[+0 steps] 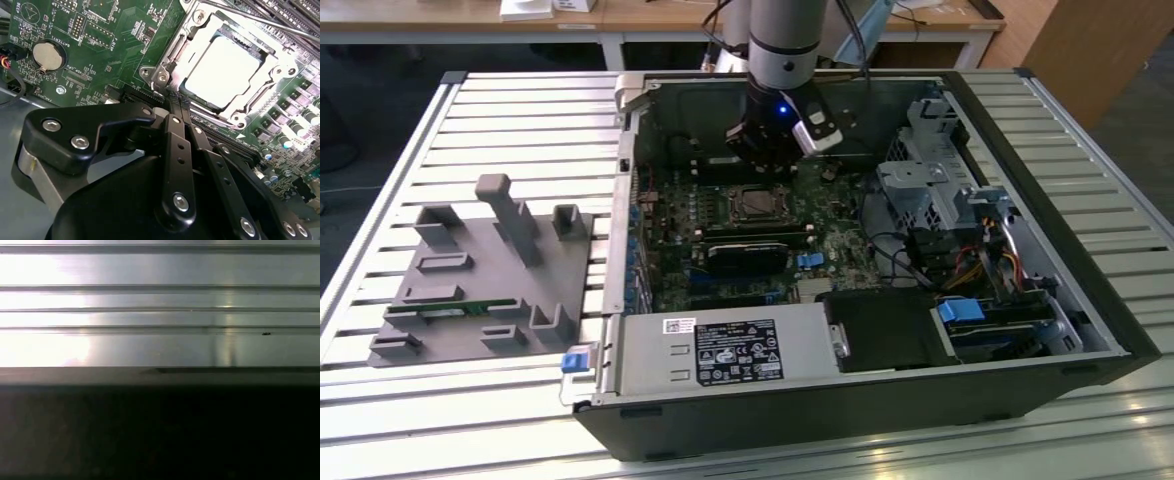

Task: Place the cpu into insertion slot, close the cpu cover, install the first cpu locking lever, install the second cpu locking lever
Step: 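Install the first cpu locking lever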

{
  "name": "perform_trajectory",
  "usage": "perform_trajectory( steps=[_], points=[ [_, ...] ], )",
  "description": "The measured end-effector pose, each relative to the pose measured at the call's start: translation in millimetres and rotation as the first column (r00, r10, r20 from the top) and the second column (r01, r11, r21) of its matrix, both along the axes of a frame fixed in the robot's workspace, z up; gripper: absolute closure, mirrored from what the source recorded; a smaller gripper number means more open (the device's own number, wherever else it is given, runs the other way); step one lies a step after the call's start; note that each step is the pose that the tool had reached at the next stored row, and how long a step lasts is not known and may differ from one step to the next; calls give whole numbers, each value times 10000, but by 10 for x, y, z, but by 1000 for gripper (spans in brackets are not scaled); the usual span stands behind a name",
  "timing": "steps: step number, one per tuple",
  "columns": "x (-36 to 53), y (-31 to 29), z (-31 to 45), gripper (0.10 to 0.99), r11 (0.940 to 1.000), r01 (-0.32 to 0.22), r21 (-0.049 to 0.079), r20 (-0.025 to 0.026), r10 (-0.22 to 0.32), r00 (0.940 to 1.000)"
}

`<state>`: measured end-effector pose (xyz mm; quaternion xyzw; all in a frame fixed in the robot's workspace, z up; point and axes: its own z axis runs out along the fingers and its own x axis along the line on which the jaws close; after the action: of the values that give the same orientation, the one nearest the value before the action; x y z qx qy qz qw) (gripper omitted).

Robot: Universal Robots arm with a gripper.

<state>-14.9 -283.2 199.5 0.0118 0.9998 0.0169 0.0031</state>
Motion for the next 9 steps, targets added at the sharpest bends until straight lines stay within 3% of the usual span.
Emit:
perform_trajectory(
  steps=[9],
  points=[
    [15,10,-37,969,10000,0,-30,-5,0,10000]
  ],
)
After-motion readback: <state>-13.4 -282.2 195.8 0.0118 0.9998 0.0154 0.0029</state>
